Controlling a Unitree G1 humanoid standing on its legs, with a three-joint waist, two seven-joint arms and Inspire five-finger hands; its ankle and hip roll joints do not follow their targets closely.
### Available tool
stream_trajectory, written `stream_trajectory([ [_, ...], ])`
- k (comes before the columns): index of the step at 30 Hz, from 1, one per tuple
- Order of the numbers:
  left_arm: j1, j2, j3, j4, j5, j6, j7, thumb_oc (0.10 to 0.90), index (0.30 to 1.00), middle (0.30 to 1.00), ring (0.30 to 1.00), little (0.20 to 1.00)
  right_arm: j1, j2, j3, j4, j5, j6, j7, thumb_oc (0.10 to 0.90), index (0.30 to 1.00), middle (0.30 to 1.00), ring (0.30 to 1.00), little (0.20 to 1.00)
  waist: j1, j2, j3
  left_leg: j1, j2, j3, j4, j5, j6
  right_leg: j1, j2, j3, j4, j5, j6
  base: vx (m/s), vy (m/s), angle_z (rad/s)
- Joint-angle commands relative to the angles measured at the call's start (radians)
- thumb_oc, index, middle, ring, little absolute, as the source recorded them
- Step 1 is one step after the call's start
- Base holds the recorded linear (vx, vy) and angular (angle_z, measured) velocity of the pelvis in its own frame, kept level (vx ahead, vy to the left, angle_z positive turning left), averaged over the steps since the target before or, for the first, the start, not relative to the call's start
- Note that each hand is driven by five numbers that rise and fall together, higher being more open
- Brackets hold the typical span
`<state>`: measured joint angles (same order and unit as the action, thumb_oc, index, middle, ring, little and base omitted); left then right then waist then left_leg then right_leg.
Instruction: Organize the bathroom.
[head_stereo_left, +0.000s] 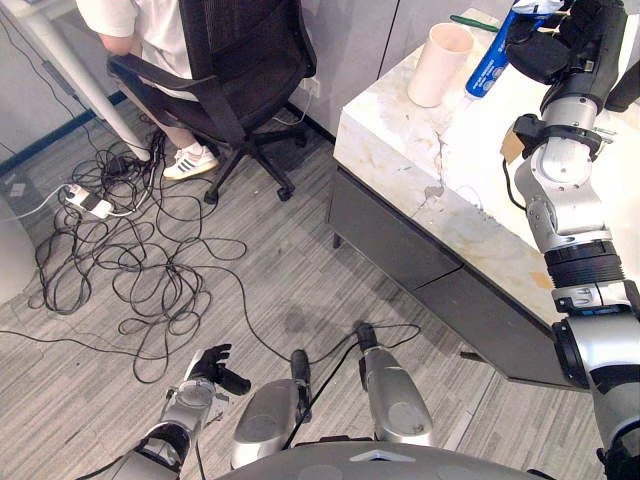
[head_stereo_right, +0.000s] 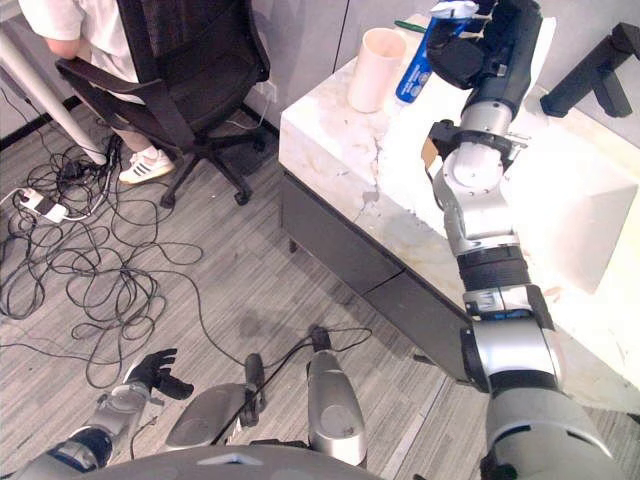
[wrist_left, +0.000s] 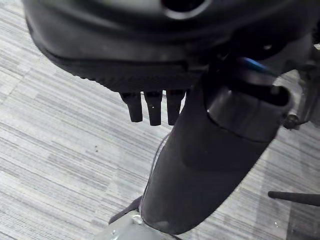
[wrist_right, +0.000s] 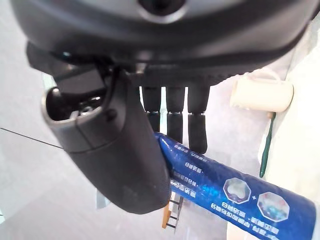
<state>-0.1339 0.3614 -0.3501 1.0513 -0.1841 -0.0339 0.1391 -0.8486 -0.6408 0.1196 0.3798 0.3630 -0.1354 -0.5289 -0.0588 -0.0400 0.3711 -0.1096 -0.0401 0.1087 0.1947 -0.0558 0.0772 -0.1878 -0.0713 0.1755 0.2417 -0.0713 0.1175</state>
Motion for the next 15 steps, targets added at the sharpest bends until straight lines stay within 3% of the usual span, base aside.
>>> stream_trajectory([
  [1, 0.03, 0.001, -0.039, 0.017, 0.008, -0.034, 0.007, 0.8, 0.9, 0.9, 0.9, 0.9, -0.137, -0.078, -0.045, 0.003, -0.03, -0.113, -0.005, 0.4, 0.3, 0.3, 0.3, 0.3, 0.01, -0.001, -0.124, 0.026, 0.044, -0.106, 0.001, -0.044, -0.022, 0.038, 0.017, -0.019, -0.077, 0.139, 0.005, 0.02, -0.091, 0.21],
  [9, 0.055, -0.009, -0.007, 0.07, 0.024, -0.047, 0.017, 0.8, 0.9, 0.9, 0.9, 0.9, -0.106, -0.097, -0.065, 0.01, -0.044, -0.111, 0.027, 0.4, 0.3, 0.3, 0.3, 0.3, 0.009, -0.022, -0.155, 0.06, 0.062, -0.1, -0.046, -0.028, -0.031, 0.072, 0.022, -0.027, -0.12, 0.139, 0.003, 0.04, -0.071, 0.04],
  [15, 0.072, 0.011, 0.025, 0.067, 0.042, -0.013, 0.02, 0.8, 0.9, 0.9, 0.9, 0.9, -0.107, -0.134, -0.07, 0.0, -0.047, -0.095, 0.037, 0.4, 0.3, 0.3, 0.3, 0.3, 0.009, -0.043, -0.176, 0.059, 0.082, -0.083, -0.026, -0.03, -0.037, 0.078, 0.026, -0.028, -0.114, 0.134, -0.002, 0.03, -0.076, -0.04],
])
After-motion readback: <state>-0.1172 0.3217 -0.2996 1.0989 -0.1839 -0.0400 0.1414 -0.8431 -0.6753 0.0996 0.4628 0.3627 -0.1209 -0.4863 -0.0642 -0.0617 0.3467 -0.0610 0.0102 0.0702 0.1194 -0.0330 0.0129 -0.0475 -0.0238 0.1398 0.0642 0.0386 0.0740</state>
